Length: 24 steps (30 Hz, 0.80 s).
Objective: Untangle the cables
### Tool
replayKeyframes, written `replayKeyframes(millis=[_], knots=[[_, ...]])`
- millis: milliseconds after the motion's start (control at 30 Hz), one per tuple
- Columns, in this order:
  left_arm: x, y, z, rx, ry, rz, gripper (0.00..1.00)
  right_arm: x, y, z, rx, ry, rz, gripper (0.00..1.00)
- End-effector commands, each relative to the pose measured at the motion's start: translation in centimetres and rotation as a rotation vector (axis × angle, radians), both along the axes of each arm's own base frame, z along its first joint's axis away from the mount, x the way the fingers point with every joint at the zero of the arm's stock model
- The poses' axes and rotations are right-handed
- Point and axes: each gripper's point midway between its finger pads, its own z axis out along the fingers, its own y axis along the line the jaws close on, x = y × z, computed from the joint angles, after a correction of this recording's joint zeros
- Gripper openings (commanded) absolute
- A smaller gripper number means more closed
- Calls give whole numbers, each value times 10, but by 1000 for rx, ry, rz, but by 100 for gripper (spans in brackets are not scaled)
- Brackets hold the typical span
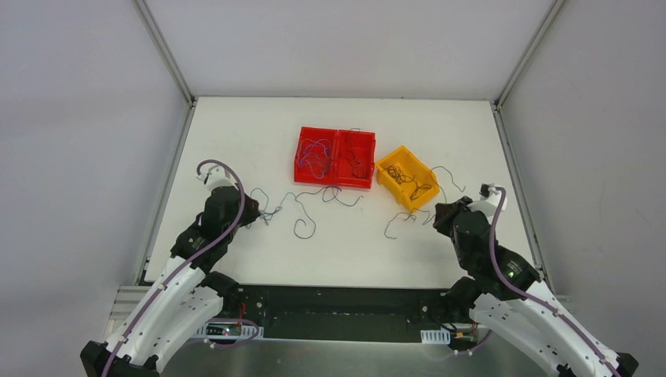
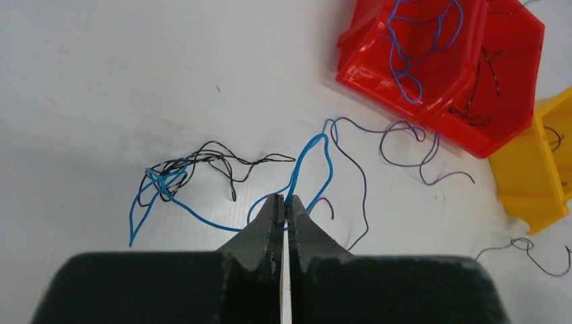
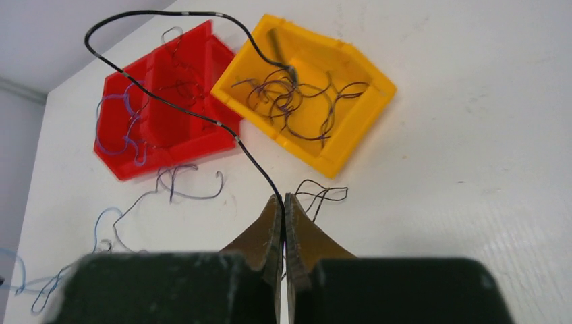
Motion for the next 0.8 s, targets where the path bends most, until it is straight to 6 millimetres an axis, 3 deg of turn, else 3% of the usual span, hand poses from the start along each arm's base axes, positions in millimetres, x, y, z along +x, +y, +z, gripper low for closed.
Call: replayKeyframes(millis=[0, 133, 300, 467, 633, 767], knots=[[7, -41, 24, -28, -26, -239, 0, 1, 63, 24, 57, -20, 309, 0], [6, -58, 16, -64, 36, -309, 0, 6, 99, 56, 63, -19, 460, 0], [2, -60, -7, -105, 80, -288, 0, 25, 120, 108, 45, -88, 500, 0], [-4, -59, -14, -104, 83, -292, 0, 57, 138, 152, -9, -157, 490, 0], [-6, -57, -18, -100, 84, -293, 0, 102, 158, 167, -37, -176, 461, 0], [-10, -60, -20, -112, 90, -316, 0, 143, 163, 169, -81, -190, 412, 0]])
